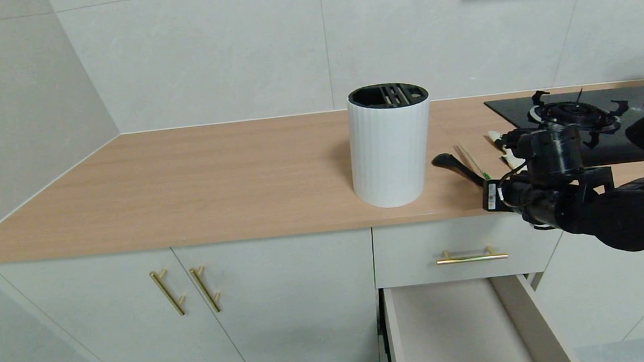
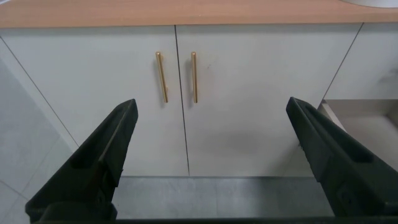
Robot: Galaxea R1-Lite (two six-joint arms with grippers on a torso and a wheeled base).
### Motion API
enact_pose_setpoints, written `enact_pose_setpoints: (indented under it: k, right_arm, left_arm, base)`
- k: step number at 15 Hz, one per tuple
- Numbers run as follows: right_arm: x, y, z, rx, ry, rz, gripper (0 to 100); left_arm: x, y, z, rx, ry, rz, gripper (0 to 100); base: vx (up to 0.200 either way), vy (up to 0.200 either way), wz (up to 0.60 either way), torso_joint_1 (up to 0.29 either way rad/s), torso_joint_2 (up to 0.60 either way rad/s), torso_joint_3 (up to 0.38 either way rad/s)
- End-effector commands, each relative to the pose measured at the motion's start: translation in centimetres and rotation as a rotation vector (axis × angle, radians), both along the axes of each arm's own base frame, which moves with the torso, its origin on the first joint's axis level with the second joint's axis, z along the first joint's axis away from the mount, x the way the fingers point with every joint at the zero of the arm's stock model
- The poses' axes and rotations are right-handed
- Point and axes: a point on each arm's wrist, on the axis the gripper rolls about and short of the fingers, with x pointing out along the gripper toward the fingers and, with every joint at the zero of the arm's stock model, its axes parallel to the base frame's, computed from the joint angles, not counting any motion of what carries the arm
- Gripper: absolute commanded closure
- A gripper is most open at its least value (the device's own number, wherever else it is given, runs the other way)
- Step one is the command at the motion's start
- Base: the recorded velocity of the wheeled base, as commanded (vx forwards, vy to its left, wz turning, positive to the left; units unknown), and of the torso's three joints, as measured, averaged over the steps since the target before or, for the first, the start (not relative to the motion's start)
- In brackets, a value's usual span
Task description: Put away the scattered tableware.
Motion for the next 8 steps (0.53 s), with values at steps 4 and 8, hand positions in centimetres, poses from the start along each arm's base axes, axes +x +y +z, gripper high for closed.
enact_pose_setpoints:
  k: [4, 8]
  right_arm:
    - [-6.5, -2.1, 6.1, 0.017, -0.036, 0.000, 100]
    - [-11.7, -3.7, 7.6, 0.022, -0.005, 0.037, 100]
  left_arm:
    - [0.0, 0.0, 0.0, 0.000, 0.000, 0.001, 0]
    - [0.0, 0.0, 0.0, 0.000, 0.000, 0.001, 0]
  base:
    - [0.000, 0.000, 0.00, 0.000, 0.00, 0.000]
    - [0.000, 0.000, 0.00, 0.000, 0.00, 0.000]
